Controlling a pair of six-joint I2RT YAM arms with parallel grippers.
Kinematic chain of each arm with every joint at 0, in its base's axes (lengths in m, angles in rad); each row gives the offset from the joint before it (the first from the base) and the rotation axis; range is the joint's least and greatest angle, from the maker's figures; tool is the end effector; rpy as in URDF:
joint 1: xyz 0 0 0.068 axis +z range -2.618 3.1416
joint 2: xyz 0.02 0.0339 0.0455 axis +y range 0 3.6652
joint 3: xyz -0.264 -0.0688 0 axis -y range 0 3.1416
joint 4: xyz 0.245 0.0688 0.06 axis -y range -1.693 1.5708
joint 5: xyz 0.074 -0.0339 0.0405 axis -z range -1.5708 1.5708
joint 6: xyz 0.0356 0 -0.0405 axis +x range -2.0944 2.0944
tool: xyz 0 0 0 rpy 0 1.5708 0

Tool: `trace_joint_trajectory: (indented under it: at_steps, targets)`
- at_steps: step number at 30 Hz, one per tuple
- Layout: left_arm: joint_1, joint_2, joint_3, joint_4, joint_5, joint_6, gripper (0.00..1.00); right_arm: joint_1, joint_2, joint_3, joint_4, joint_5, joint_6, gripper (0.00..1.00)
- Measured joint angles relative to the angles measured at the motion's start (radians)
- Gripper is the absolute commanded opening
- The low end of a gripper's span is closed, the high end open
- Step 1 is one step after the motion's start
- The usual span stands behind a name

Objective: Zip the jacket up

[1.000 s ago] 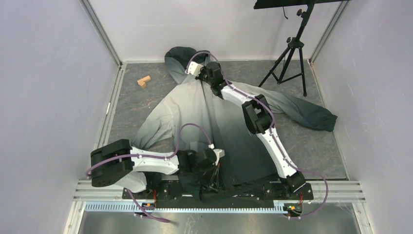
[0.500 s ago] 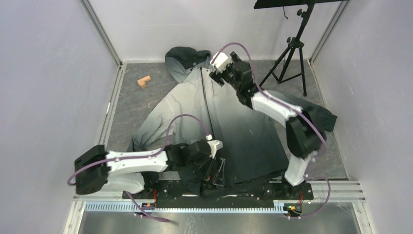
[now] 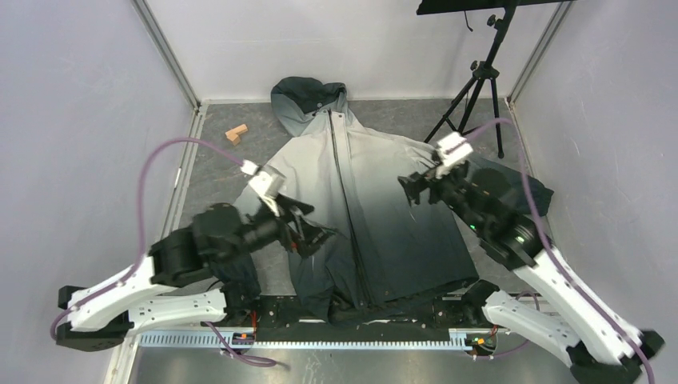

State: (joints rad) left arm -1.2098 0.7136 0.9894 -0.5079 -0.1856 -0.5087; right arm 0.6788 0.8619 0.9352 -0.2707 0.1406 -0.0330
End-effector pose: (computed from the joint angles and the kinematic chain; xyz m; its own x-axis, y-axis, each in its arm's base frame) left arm 0.0577 -0.1342 0.3857 -0.4879 -0.0630 -0.8706 0.7081 0.5547 -0.4369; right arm 0.1551 0.1187 0.3703 -0.1356 -0.1513 -0.9791 -0.5195 0.8524 -0.0598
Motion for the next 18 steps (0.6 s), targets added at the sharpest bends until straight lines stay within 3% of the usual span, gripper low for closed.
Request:
trace_joint_trajectory:
  at_steps: [3, 9, 18]
  targets:
    - [0.002, -0.028, 0.119, 0.003, -0.1, 0.084, 1.0, 0.001, -0.151, 0.057, -0.106, 0.032, 0.047, 0.98]
    - [0.002, -0.008, 0.324, 0.008, -0.171, 0.225, 1.0, 0.001, -0.32, 0.214, -0.181, 0.098, 0.062, 0.98]
    - [0.002, -0.003, 0.504, 0.016, -0.196, 0.341, 1.0, 0.001, -0.432, 0.32, -0.187, 0.14, 0.054, 0.98]
